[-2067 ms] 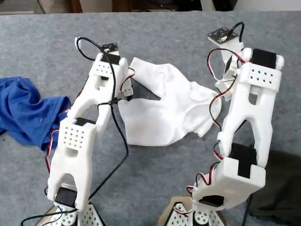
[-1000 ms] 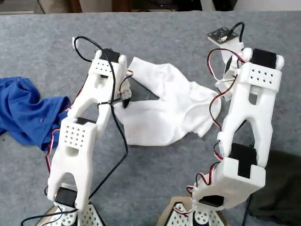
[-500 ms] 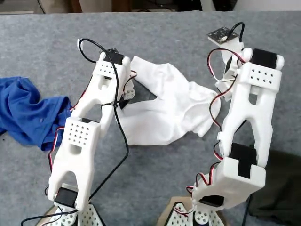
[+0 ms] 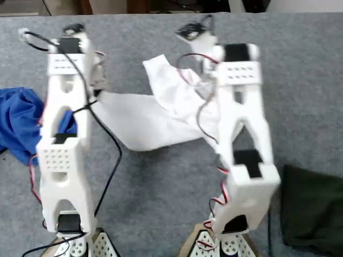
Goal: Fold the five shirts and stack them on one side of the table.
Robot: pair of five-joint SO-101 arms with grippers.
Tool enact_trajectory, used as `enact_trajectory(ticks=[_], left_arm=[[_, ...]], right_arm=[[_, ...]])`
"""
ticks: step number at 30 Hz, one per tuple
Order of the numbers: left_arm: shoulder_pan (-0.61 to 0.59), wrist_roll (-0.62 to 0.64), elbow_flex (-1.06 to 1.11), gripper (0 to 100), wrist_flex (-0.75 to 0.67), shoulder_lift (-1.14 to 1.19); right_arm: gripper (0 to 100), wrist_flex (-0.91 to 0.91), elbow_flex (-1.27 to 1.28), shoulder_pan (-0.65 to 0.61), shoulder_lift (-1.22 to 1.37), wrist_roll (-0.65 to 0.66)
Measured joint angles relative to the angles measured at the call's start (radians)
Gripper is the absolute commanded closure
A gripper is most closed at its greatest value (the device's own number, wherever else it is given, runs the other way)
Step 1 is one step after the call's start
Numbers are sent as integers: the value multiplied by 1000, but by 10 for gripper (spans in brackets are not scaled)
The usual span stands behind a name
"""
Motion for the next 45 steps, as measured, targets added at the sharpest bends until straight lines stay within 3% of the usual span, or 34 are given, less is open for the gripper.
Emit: enact_trajectory(ticks=[7,10,14,21,27,34,37,45], left_arm=[[-109,-95,107,982,2,-249],[-149,-121,143,982,2,-338],[-198,-147,155,982,2,-427],[-252,-150,155,982,2,-505],[-275,-221,164,982,2,-506],[-285,-327,354,982,2,-506],[-285,-336,422,982,2,-506],[-285,-336,512,982,2,-506]], right_arm=[[925,25,-397,-143,453,-38],[992,55,-578,-127,637,-61],[994,133,-832,-77,815,-94],[995,196,-1091,28,881,-98],[995,198,-1016,110,772,-98],[994,198,-611,133,470,-31],[988,198,-427,78,339,-8],[825,101,-190,-123,276,-78]])
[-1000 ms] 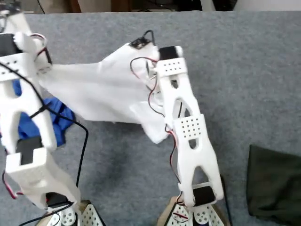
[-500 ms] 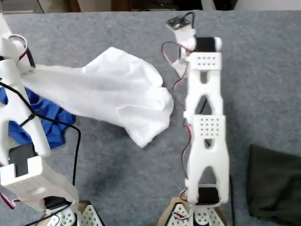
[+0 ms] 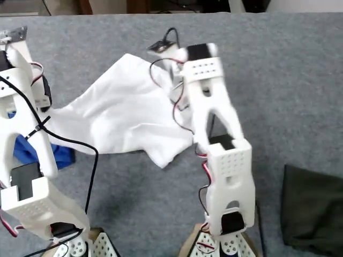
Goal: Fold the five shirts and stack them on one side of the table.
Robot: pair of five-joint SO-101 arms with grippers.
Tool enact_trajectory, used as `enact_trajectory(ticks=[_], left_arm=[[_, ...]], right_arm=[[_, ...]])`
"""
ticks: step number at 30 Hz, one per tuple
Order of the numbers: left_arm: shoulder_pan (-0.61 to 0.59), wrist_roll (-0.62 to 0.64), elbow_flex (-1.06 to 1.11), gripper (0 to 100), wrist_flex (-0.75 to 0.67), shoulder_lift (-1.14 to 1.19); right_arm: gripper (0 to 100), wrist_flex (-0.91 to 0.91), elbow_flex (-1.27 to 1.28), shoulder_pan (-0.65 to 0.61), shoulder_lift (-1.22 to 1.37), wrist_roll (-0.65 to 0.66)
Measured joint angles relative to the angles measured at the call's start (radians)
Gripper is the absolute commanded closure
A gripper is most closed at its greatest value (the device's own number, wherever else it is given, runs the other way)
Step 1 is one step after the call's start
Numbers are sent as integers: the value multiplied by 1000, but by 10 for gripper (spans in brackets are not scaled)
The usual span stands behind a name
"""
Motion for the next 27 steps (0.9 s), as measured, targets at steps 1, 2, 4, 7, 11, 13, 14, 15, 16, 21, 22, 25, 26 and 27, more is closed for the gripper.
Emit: enact_trajectory(ticks=[1,2,4,7,11,13,14,15,16,21,22,25,26,27], left_arm=[[0,0,8,982,0,0],[0,0,12,982,0,0],[-3,0,26,982,0,0],[-6,0,38,982,0,0],[-6,0,51,982,0,0],[-6,0,72,982,0,0],[-6,0,81,982,0,0],[-6,0,92,982,0,0],[-6,0,104,982,0,0],[-6,-12,152,982,0,0],[-6,-29,161,982,0,0],[-6,-84,196,982,0,0],[-6,-103,212,982,0,0],[-6,-123,227,982,0,0]], right_arm=[[816,-18,0,-11,8,-5],[813,-34,0,-18,21,-6],[837,-55,0,-28,69,-9],[998,-61,-5,-25,155,-12],[995,0,-54,-2,235,-8],[995,52,-74,20,242,29],[995,74,-77,32,242,43],[995,84,-77,48,241,51],[995,87,-68,64,241,58],[995,91,103,161,147,124],[995,91,161,181,109,143],[995,91,341,242,-26,199],[995,86,400,265,-77,216],[995,80,460,288,-129,235]])
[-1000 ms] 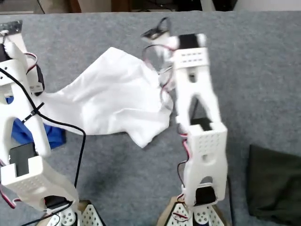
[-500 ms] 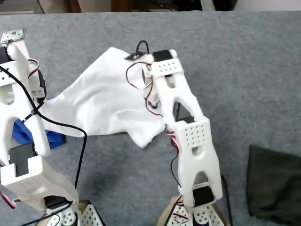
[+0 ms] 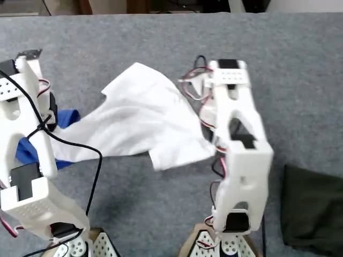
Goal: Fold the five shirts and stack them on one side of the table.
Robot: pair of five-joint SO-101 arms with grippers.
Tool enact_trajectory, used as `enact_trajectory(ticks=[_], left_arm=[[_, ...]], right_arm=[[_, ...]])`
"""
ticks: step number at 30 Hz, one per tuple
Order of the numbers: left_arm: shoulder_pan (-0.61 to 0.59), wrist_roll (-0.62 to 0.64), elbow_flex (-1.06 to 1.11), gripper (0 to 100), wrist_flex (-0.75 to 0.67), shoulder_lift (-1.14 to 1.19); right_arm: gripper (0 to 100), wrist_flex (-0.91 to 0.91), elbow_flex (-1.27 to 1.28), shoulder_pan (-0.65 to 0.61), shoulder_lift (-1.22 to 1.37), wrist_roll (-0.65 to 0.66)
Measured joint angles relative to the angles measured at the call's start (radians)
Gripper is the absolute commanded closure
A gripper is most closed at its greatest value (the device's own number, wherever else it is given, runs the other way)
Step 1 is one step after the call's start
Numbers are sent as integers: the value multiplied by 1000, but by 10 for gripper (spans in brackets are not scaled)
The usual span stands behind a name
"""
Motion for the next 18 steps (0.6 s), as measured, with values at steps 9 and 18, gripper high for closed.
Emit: enact_trajectory(ticks=[9,18], left_arm=[[0,-141,132,982,0,0],[-68,-255,143,982,0,0]], right_arm=[[994,-8,471,170,-433,216],[872,11,654,193,-764,405]])
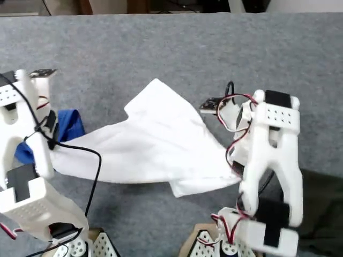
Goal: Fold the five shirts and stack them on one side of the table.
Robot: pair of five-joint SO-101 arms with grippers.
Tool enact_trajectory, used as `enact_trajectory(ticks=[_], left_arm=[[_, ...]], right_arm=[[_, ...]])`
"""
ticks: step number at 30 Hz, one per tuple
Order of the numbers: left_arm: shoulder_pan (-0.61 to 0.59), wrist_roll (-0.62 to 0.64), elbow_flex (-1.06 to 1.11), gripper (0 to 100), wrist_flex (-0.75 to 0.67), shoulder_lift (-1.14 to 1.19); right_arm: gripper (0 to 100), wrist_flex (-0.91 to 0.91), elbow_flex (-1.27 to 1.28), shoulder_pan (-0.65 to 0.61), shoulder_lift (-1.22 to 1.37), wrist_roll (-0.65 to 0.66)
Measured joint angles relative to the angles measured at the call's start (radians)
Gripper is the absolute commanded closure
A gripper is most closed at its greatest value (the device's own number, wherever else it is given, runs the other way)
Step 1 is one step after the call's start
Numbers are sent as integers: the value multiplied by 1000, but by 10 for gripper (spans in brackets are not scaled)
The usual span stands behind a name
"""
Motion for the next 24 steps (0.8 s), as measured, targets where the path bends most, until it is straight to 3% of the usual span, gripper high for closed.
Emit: enact_trajectory(ticks=[5,12,17,24], left_arm=[[-57,-32,0,982,0,0],[-72,-40,3,982,0,0],[-72,-40,3,982,0,0],[-72,-40,3,982,0,0]], right_arm=[[747,0,-69,-29,-46,0],[779,0,-400,-206,26,-161],[790,-91,-669,-373,302,-318],[789,-175,-1208,-549,893,-450]])
